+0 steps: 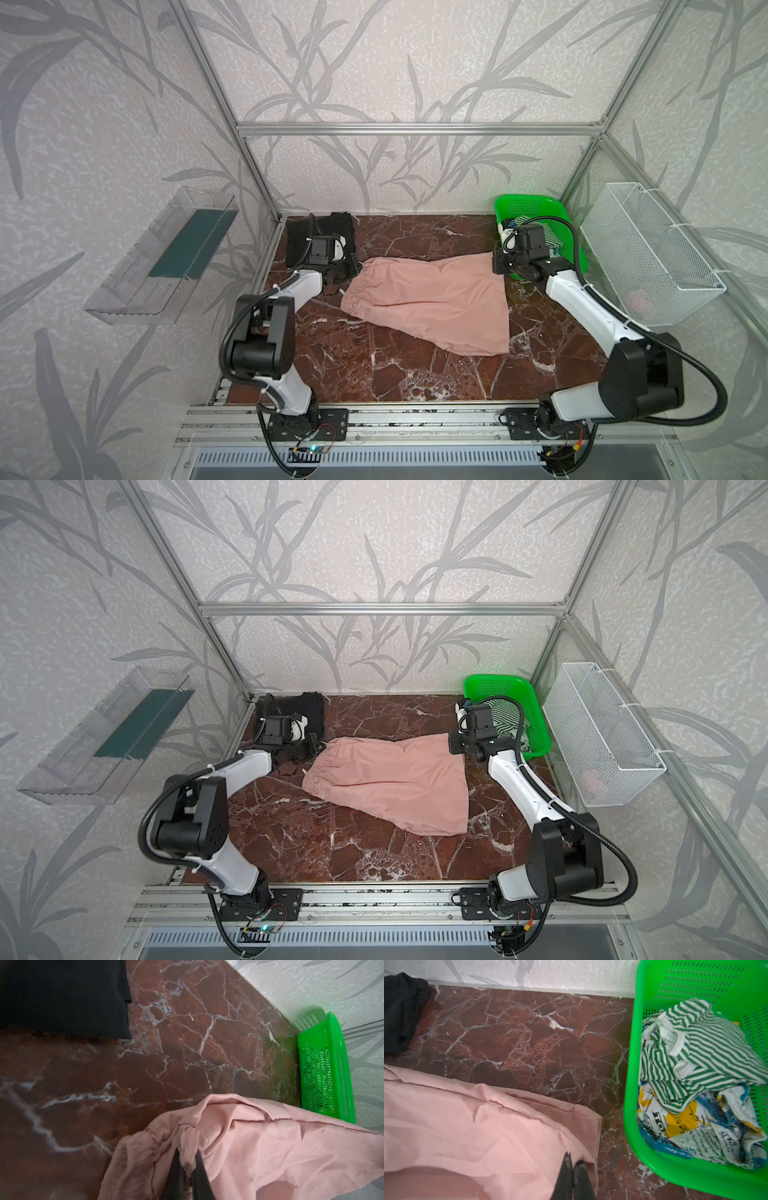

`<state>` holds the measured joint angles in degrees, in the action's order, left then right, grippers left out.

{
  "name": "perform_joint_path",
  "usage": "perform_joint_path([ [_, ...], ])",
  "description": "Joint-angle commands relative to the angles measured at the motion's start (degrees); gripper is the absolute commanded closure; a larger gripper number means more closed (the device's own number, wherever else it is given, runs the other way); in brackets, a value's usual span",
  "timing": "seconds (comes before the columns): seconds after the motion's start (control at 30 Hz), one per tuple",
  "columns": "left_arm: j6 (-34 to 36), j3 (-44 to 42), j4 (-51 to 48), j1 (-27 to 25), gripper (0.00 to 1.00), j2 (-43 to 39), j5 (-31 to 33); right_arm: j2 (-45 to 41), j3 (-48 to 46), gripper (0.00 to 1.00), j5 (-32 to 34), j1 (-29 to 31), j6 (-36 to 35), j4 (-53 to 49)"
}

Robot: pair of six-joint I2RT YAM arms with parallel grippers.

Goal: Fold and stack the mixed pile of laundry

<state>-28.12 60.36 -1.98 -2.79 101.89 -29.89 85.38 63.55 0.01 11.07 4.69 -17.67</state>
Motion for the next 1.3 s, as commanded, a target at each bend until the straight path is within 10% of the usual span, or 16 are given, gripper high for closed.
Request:
perform_joint_path([
  [0.0, -0.3, 5.9, 0.0, 0.9, 1.0, 6.7, -6.3, 4.4, 0.4, 1.0, 2.2, -0.3, 2.2, 3.5],
  [0.17, 2.2, 10.5, -4.4, 1.0, 0.99, 10.7, -2.0, 11.6, 3.5, 1.0, 3.7, -0.3, 2.1, 1.7],
  [0.33, 4.7, 12.6, -8.9, 1.1, 0.6, 10.7, 2.8, 18.2, 7.5, 0.99, 7.9, -0.3, 3.0, -2.8],
  [0.57, 5.5, 13.5, -15.7, 1.1, 0.27, 3.1, 9.8, 16.7, 10.1, 0.52, 11.4, 0.9, 1.0, -8.9],
  [0.97, 9.8, 10.2, -27.3, -5.7, 0.35, -10.2, 14.5, 7.2, 13.8, 0.35, 12.9, 6.7, -1.8, -22.8],
  [1.27, -0.2, -0.2, -18.0, -10.5, 0.47, -5.0, 20.0, 0.9, -1.9, 0.43, -5.2, 7.0, 10.0, -20.5],
])
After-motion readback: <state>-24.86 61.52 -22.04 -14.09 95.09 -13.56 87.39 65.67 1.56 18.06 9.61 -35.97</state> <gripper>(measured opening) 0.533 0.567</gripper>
